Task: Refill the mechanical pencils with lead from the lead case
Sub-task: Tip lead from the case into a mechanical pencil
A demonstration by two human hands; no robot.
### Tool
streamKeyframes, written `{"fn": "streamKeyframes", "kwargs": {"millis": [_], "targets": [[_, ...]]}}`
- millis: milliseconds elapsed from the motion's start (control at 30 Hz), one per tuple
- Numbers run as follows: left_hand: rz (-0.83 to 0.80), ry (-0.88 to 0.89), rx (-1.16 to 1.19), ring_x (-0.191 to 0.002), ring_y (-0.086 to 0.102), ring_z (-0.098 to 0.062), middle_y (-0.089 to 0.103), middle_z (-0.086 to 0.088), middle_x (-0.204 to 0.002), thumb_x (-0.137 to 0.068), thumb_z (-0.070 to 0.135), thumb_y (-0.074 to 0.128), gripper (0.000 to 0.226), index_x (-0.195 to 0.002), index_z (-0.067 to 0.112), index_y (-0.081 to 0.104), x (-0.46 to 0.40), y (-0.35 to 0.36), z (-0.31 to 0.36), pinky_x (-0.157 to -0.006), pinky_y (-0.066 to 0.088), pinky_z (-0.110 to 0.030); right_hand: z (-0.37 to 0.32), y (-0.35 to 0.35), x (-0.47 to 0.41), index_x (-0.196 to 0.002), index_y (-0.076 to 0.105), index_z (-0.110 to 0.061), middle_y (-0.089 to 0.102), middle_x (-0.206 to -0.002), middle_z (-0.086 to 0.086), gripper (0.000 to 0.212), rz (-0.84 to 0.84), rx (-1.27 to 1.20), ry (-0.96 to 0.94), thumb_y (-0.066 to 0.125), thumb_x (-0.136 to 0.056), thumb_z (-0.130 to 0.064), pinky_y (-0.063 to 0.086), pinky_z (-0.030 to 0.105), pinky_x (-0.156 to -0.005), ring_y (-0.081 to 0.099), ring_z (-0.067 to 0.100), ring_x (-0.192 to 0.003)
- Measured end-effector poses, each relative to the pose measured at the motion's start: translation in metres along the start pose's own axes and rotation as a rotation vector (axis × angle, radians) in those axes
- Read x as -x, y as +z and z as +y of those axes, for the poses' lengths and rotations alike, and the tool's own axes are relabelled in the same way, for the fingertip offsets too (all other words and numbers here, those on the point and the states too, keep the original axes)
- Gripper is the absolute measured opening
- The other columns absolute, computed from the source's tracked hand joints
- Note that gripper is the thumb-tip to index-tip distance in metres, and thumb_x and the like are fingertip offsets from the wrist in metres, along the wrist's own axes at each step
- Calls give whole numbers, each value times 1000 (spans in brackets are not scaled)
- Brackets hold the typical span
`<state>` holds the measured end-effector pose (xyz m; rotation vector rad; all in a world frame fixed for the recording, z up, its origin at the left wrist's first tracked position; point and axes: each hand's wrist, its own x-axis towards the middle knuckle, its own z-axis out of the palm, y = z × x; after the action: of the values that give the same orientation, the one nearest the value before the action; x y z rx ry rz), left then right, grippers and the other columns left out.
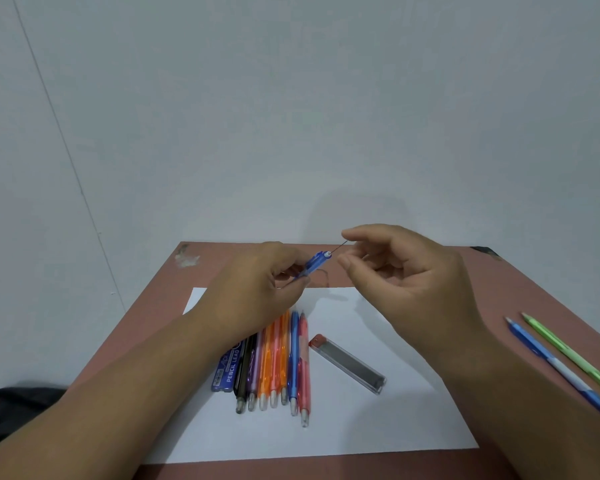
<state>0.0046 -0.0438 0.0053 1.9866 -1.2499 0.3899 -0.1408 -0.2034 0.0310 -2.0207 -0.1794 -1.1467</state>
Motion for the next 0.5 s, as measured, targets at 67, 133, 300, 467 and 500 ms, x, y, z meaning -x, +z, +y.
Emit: {"fn": "streamKeyframes", "kwargs": {"millis": [67,133,300,467,500], "targets": [[-2,-2,3,-90,65,-4,69,19,-96,-91,24,70,23,-112,33,71,0,1,0,-79,59,-36,-2,0,1,-104,72,-33,72,-89,-13,25,25,-24,8,73,-87,-16,54,16,-73,71,14,-81],[-2,-2,12,-90,66,-5,69,18,-96,-91,24,71,23,-112,33,71,0,1,-1,-79,59,-37,-3,0,1,-101,72,-33,73,-89,-13,21,42,-43,20,72,-87,-17,55,17,-73,72,12,-82],[-10,-14,5,-91,64,-3,66,22,-96,-91,25,71,23,-112,34,71,0,1,0,-80,58,-35,-3,0,0,-94,72,-30,74,-88,-13,15,34,-10,2,70,-91,-15,58,22,-73,73,13,-82],[-7,-4,2,-91,64,-3,67,21,-98,-91,24,71,24,-113,34,71,0,1,1,-80,59,-32,-1,0,0,-93,75,-23,74,-86,-12,9,23,20,10,70,-91,-17,60,25,-71,73,12,-81],[-8,3,5,-91,64,-4,67,20,-98,-91,24,70,24,-113,34,71,0,1,1,-80,59,-33,0,0,0,-93,76,-21,74,-85,-12,8,25,31,10,70,-90,-16,60,26,-71,72,12,-81]]}}
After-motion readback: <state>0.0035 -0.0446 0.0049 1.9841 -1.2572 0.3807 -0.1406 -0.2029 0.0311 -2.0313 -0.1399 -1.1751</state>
